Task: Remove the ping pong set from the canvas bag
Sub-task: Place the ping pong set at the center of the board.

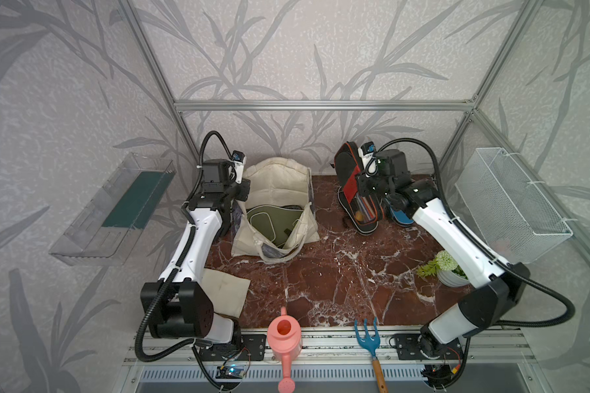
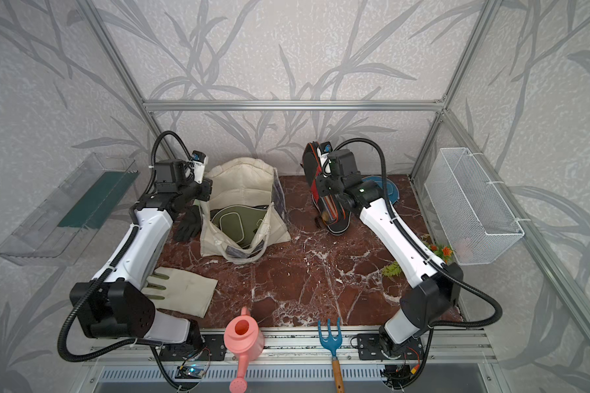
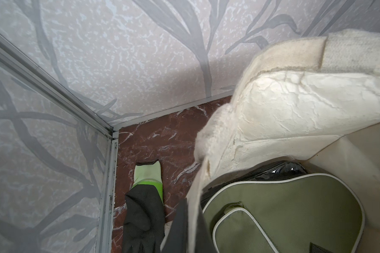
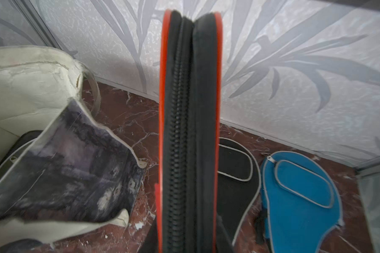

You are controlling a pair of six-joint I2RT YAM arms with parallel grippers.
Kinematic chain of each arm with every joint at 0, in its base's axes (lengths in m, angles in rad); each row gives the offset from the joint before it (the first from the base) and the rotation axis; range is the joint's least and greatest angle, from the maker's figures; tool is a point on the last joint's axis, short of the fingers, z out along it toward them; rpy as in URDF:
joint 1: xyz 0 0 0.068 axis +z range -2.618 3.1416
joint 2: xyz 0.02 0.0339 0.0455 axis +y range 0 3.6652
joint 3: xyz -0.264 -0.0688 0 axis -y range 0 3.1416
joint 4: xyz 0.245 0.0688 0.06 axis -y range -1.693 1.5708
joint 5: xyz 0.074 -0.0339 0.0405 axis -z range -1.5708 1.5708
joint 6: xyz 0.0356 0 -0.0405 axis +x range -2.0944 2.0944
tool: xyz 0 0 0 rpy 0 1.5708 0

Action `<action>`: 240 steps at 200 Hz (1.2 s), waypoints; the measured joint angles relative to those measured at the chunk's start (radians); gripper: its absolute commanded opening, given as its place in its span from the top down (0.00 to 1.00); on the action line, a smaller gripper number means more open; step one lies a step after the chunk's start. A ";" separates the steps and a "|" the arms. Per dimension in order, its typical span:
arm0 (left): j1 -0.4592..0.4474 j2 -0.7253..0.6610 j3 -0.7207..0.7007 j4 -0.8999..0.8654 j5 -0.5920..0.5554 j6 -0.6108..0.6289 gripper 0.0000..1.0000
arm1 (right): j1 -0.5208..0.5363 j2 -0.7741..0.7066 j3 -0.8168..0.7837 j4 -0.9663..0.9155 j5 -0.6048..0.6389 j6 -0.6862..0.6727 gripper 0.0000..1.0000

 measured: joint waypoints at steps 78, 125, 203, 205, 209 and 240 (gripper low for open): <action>0.000 -0.047 -0.055 0.030 0.050 -0.027 1.00 | -0.066 0.385 0.047 0.237 -0.151 0.299 1.00; 0.000 -0.051 -0.055 0.027 0.058 -0.029 1.00 | -0.088 0.520 0.154 0.297 -0.264 0.416 1.00; -0.001 -0.080 -0.057 -0.019 -0.032 -0.012 1.00 | -0.088 0.530 0.003 0.486 -0.354 0.521 1.00; -0.001 -0.080 -0.057 -0.020 -0.034 -0.012 1.00 | -0.087 0.526 -0.006 0.493 -0.355 0.525 1.00; -0.001 -0.080 -0.057 -0.022 -0.037 -0.011 1.00 | -0.087 0.518 -0.026 0.508 -0.357 0.531 1.00; 0.000 -0.080 -0.057 -0.024 -0.050 -0.009 1.00 | -0.072 0.435 -0.192 0.609 -0.358 0.568 1.00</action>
